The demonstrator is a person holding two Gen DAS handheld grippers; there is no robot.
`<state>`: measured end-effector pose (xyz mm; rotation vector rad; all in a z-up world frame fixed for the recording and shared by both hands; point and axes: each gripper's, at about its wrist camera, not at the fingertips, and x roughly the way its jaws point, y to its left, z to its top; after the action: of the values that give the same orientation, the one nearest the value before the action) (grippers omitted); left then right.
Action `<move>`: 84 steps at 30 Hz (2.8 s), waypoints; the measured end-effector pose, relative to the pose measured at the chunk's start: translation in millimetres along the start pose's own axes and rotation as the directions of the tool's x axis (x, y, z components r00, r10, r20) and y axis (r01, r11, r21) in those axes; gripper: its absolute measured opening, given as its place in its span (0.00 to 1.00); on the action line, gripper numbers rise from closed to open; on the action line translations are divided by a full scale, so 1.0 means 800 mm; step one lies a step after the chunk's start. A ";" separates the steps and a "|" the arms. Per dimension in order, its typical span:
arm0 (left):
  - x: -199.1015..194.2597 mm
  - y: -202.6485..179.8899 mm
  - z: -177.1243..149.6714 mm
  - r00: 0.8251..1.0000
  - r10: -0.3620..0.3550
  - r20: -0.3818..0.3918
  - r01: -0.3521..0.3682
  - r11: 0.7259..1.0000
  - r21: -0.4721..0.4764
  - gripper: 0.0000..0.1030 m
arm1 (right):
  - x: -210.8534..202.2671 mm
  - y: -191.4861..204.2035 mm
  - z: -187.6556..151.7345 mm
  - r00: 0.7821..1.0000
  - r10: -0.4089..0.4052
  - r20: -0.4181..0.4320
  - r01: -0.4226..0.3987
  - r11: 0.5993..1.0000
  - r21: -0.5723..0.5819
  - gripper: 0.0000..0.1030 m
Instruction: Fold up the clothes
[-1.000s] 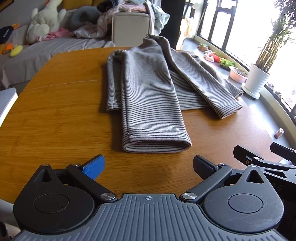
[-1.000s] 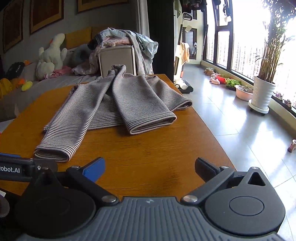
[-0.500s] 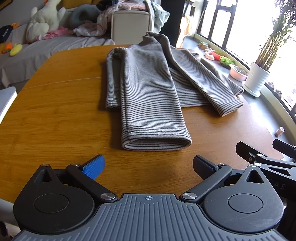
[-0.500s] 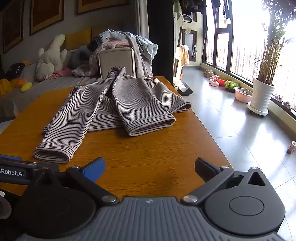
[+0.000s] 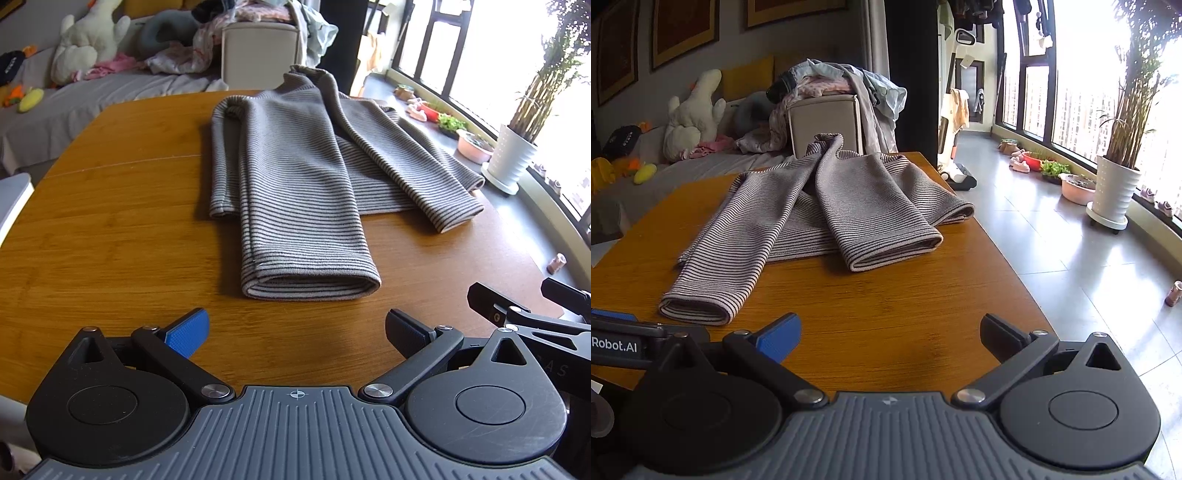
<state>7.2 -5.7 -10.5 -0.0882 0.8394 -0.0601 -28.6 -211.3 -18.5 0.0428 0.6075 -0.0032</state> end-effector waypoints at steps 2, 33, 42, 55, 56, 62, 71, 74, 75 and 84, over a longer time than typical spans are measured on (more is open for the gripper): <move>0.000 0.000 0.000 1.000 -0.001 0.001 0.001 1.000 0.000 1.00 | 0.001 0.000 0.000 1.000 0.000 -0.001 0.000 1.000 0.000 1.00; 0.003 0.003 0.004 1.000 -0.005 0.013 0.005 1.000 -0.005 1.00 | 0.005 0.000 -0.003 1.000 0.000 -0.009 -0.001 1.000 -0.011 1.00; 0.010 0.008 0.027 0.998 -0.035 0.059 0.035 0.999 0.008 1.00 | 0.016 -0.002 0.015 1.000 -0.008 0.005 0.008 0.998 -0.062 1.00; 0.105 0.018 0.157 0.981 -0.153 0.116 0.146 0.987 0.067 1.00 | 0.142 -0.009 0.147 0.989 0.141 0.052 -0.140 0.990 -0.026 1.00; 0.119 0.020 0.167 0.981 -0.165 0.104 0.158 0.985 0.068 1.00 | 0.161 -0.009 0.160 0.986 0.157 0.048 -0.158 0.988 0.003 1.00; 0.169 0.035 0.181 0.982 -0.183 0.045 0.181 0.982 0.053 1.00 | 0.269 -0.013 0.191 0.970 0.239 -0.041 -0.228 0.956 0.183 1.00; 0.134 0.050 0.136 0.969 -0.243 0.040 0.240 0.968 0.078 1.00 | 0.242 -0.007 0.153 0.961 0.275 -0.040 -0.265 0.949 0.174 1.00; 0.103 0.059 0.112 0.957 -0.291 -0.001 0.291 0.956 0.049 1.00 | 0.206 -0.013 0.128 0.953 0.301 -0.035 -0.290 0.939 0.183 1.00; 0.093 0.058 0.103 0.955 -0.296 -0.009 0.296 0.953 0.058 1.00 | 0.193 -0.015 0.120 0.950 0.312 -0.032 -0.301 0.935 0.188 1.00; 0.073 0.053 0.076 0.960 -0.279 0.035 0.275 0.957 0.089 1.00 | 0.122 -0.021 0.071 0.945 0.326 -0.015 -0.312 0.916 0.253 1.00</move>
<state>92.0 34.9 -17.7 -0.1285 0.7714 -0.3555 84.1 -229.2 -28.2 0.3863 0.6491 0.2409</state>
